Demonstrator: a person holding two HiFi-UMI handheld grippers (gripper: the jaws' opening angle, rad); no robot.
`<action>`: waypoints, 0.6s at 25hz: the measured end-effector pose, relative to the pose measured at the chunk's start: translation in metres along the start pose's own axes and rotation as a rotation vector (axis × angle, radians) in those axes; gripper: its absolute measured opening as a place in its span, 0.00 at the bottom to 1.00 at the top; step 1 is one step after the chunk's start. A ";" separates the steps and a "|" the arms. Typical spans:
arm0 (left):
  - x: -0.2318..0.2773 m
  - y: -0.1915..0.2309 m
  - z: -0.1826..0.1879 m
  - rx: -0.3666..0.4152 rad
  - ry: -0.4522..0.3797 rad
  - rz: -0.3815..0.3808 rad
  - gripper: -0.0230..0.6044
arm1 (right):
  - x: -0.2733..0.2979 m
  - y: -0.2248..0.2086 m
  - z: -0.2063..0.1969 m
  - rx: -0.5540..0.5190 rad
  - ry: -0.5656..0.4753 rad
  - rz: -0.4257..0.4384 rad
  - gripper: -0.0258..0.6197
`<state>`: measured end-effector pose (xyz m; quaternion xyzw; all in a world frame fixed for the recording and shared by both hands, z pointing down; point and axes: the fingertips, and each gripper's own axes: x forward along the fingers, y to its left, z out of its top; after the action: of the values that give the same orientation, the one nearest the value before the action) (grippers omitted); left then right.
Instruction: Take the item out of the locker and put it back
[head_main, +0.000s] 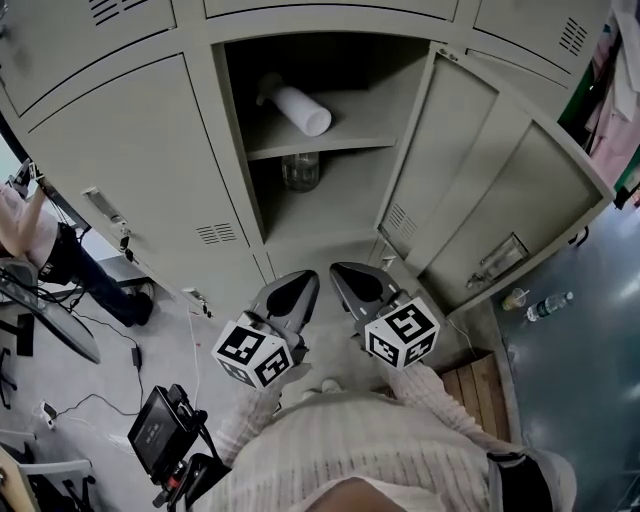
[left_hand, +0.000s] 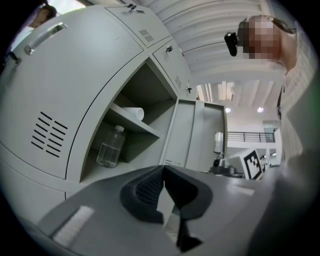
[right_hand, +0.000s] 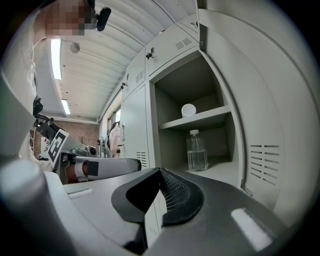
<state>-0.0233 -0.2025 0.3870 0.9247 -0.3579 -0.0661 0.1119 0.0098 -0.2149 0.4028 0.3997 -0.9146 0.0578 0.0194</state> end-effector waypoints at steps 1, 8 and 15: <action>0.001 0.000 0.000 0.017 0.005 0.000 0.05 | 0.003 -0.002 0.001 -0.003 -0.005 0.002 0.04; 0.013 0.018 0.009 0.043 -0.001 0.013 0.05 | 0.034 -0.018 0.009 -0.062 -0.010 0.020 0.04; 0.026 0.035 0.021 0.062 -0.021 0.028 0.05 | 0.076 -0.037 0.026 -0.098 -0.018 0.031 0.12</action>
<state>-0.0313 -0.2482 0.3740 0.9218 -0.3739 -0.0630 0.0804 -0.0145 -0.2979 0.3867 0.3844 -0.9226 0.0095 0.0296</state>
